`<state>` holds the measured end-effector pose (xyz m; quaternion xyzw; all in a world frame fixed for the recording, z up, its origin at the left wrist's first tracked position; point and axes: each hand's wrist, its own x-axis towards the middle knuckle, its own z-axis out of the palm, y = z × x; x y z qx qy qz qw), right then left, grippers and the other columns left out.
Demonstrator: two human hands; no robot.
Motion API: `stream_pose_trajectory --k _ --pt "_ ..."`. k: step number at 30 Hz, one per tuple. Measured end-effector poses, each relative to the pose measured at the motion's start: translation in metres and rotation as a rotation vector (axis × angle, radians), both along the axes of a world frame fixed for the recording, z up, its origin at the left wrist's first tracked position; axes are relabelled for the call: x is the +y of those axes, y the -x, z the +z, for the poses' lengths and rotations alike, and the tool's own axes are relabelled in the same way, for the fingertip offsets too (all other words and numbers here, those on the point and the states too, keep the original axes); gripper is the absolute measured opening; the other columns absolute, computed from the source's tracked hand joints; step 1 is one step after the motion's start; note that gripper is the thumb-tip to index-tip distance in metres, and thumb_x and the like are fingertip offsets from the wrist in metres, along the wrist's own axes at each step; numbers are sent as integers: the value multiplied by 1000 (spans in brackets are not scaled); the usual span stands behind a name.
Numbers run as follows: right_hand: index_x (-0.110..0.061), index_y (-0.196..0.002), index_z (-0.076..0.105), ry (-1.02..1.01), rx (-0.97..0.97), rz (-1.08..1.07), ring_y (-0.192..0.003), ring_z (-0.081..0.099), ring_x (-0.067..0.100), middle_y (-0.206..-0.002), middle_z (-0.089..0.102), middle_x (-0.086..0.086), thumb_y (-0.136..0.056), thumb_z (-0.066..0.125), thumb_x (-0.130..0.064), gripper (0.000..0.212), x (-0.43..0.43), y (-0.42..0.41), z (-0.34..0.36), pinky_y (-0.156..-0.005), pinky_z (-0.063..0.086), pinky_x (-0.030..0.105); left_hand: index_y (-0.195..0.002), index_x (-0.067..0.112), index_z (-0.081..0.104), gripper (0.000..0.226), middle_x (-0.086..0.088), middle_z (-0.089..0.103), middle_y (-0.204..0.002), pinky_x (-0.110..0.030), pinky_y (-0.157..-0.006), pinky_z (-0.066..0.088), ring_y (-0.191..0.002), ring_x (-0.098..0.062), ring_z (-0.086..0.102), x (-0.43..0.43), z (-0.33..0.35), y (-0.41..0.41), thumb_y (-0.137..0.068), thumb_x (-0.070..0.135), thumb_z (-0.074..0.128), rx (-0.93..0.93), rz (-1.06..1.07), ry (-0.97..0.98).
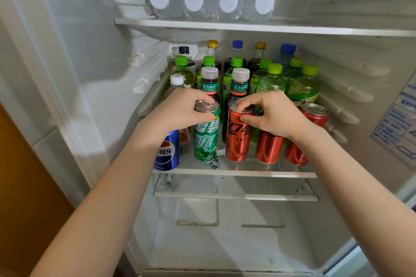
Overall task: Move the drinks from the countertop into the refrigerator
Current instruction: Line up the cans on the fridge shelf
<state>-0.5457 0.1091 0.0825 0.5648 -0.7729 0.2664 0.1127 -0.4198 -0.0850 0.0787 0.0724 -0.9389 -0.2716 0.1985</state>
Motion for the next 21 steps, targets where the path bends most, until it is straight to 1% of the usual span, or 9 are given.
stream_pose_trajectory --k 7,9,10,12,13,15,17,19,21 --pt "-13 -91 70 12 -36 8 -97 65 14 -103 69 -1 -77 74 -10 16 0 1 -2 -90 51 36 -111 18 70 35 3 70 -106 -37 -89 53 -96 -8 64 7 0 -2 -77 26 75 40 5 30" --pt "-14 -90 70 0 -23 -2 -97 65 15 -103 70 -2 -76 74 -11 15 0 1 0 -90 51 35 -115 20 68 38 2 66 -114 -35 -95 49 -103 -8 60 8 -1 -5 -79 30 73 59 13 90" --pt "-15 -89 70 -1 -15 -8 -98 65 15 -103 70 -2 -76 75 -12 14 0 1 0 -90 51 34 -120 22 65 43 2 60 -124 -30 -102 42 -112 -7 54 8 -3 -7 -80 35 71 84 41 128" --pt "-17 -88 70 15 -5 -21 -99 64 14 -103 70 -2 -76 75 -15 14 -1 1 1 -91 50 33 -127 23 59 48 3 46 -139 -22 -104 26 -124 -5 41 10 -11 -15 -84 41 66 191 135 164" --pt "-17 -89 69 31 0 -33 -99 64 14 -104 69 -3 -76 74 -18 14 -1 1 0 -91 50 32 -126 20 60 45 2 45 -140 -19 -103 24 -126 -7 40 12 -17 -21 -86 39 64 285 181 154" --pt "-19 -94 69 68 22 -64 -98 63 12 -104 69 -5 -78 71 -27 18 -1 2 0 -87 50 28 -115 12 66 32 -5 50 -134 -13 -104 26 -124 -12 44 19 -33 -35 -86 26 66 541 271 131" --pt "-23 -99 69 62 62 -96 -94 63 11 -103 69 -8 -79 68 -39 27 -3 3 0 -79 50 27 -104 4 67 24 -12 52 -128 -20 -107 32 -122 -17 47 30 -55 -43 -82 13 67 761 381 110" --pt "-23 -102 68 6 121 -131 -92 63 13 -102 69 -6 -78 68 -47 34 -5 2 -1 -76 52 30 -109 1 62 31 -19 46 -133 -30 -111 32 -129 -25 41 41 -79 -48 -80 9 65 799 466 78" --pt "-22 -104 67 -36 121 -135 -92 63 15 -103 69 -4 -77 70 -46 36 -8 3 -2 -77 52 33 -122 1 54 44 -20 35 -143 -31 -115 24 -138 -29 29 49 -100 -49 -80 8 64 734 489 38"
